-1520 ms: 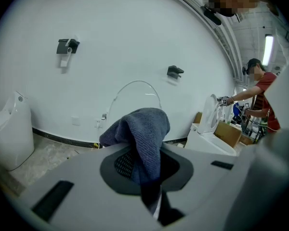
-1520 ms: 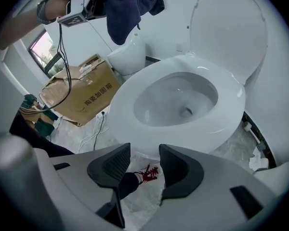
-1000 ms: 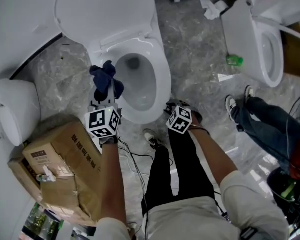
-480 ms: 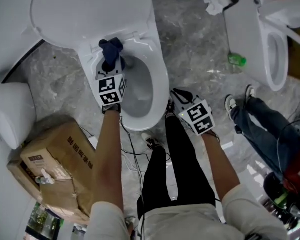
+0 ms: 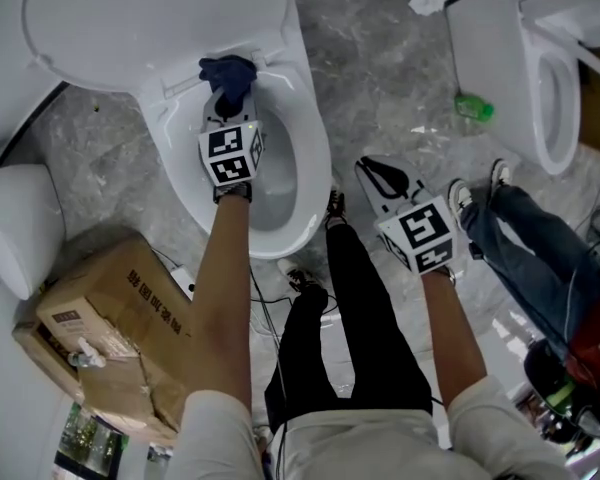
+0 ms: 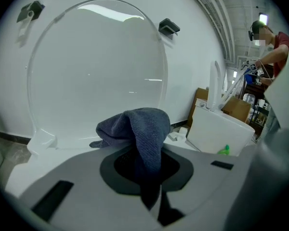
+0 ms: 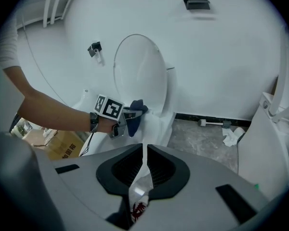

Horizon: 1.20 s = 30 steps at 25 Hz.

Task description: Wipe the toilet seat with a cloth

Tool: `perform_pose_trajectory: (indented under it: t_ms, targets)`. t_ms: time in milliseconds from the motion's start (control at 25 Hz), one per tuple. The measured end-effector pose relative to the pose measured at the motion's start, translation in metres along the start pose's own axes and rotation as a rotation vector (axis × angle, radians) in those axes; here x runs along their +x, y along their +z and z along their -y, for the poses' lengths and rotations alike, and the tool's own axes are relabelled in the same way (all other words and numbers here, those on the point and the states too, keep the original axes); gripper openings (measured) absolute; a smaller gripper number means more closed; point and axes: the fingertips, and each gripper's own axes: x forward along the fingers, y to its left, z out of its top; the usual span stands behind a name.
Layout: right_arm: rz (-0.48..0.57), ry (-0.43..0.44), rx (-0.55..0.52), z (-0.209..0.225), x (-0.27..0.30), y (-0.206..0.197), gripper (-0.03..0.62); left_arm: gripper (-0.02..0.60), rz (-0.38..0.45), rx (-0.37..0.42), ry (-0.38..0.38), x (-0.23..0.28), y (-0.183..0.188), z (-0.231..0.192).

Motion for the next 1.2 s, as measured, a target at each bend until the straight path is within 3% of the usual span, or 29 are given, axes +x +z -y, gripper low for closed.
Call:
perform_pose_trajectory:
  t_ms: [280,640,1200]
  targets:
    - [0.021,-0.028,-0.034,0.006,-0.011,-0.003,0.051,0.037,0.007,0.019,-0.110,0.011,-0.007,0.052]
    - [0.058,-0.050,-0.054,0.006,-0.033,-0.003,0.051,0.037,-0.062,0.090,-0.252,0.003,-0.031,0.118]
    - [0.090,-0.047,-0.057,-0.011,-0.054,-0.008,0.051,0.037,-0.119,0.153,-0.431,-0.053,-0.080,0.164]
